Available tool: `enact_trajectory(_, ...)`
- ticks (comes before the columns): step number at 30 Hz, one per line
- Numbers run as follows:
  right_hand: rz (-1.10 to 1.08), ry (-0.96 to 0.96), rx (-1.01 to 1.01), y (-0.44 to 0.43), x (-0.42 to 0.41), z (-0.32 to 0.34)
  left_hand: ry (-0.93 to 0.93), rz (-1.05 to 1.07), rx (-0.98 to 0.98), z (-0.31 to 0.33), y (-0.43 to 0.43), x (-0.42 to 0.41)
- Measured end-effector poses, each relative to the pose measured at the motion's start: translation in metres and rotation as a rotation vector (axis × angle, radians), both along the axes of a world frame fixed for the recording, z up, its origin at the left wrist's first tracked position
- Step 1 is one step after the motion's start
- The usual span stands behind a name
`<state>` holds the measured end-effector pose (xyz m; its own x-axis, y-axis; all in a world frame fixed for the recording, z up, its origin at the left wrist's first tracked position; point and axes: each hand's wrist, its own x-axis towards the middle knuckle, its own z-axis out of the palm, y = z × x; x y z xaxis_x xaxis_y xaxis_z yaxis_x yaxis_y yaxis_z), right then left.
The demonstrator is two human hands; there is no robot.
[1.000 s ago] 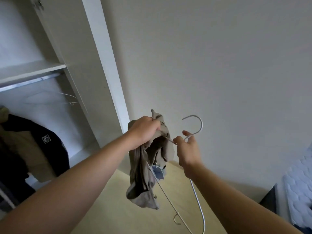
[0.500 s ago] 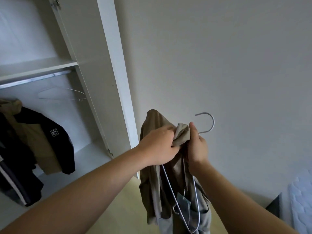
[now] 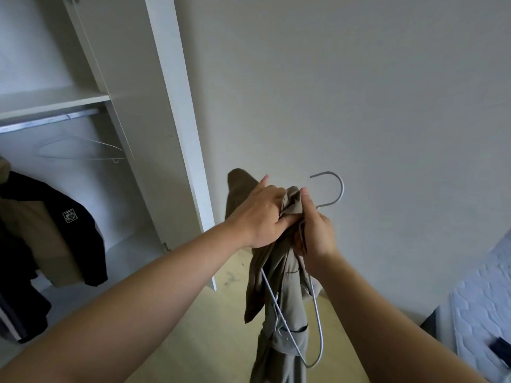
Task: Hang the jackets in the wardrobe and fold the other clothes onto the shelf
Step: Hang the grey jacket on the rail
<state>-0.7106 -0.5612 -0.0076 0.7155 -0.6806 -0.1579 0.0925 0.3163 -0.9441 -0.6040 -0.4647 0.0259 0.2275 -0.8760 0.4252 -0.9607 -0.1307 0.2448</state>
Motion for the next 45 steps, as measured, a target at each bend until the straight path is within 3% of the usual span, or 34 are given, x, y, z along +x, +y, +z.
enact_trajectory(7, 0.433, -0.059, -0.022, -0.018, -0.017, -0.004, 0.014, 0.063, -0.121, -0.003, 0.004, 0.006)
enact_trajectory(11, 0.479, -0.085, 0.145, -0.022, -0.022, -0.022, 0.031, 0.148, -0.185, 0.009, 0.009, 0.014)
enact_trajectory(18, 0.368, 0.3, -0.348, -0.008, -0.005, -0.059, -0.069, 0.081, -0.098, 0.009, 0.027, 0.01)
enact_trajectory(22, 0.481, 0.44, -0.382, 0.005, 0.006, -0.083, 0.031, 0.013, -0.214, 0.021, 0.04, 0.001)
enact_trajectory(31, 0.581, 0.304, -0.501, 0.044, 0.022, -0.103, 0.171, 0.048, -0.37, 0.031, 0.059, 0.005)
enact_trajectory(36, 0.374, 0.538, -0.875, 0.044, 0.016, -0.106, 0.23, 0.101, -0.406, 0.025, 0.065, 0.009)
enact_trajectory(41, 0.439, 0.441, -0.861, 0.032, 0.013, -0.117, 0.235, 0.117, -0.41, 0.027, 0.065, 0.006)
enact_trajectory(45, 0.49, 0.65, -0.877, 0.022, 0.01, -0.126, 0.21, 0.109, -0.422, 0.029, 0.064, 0.003)
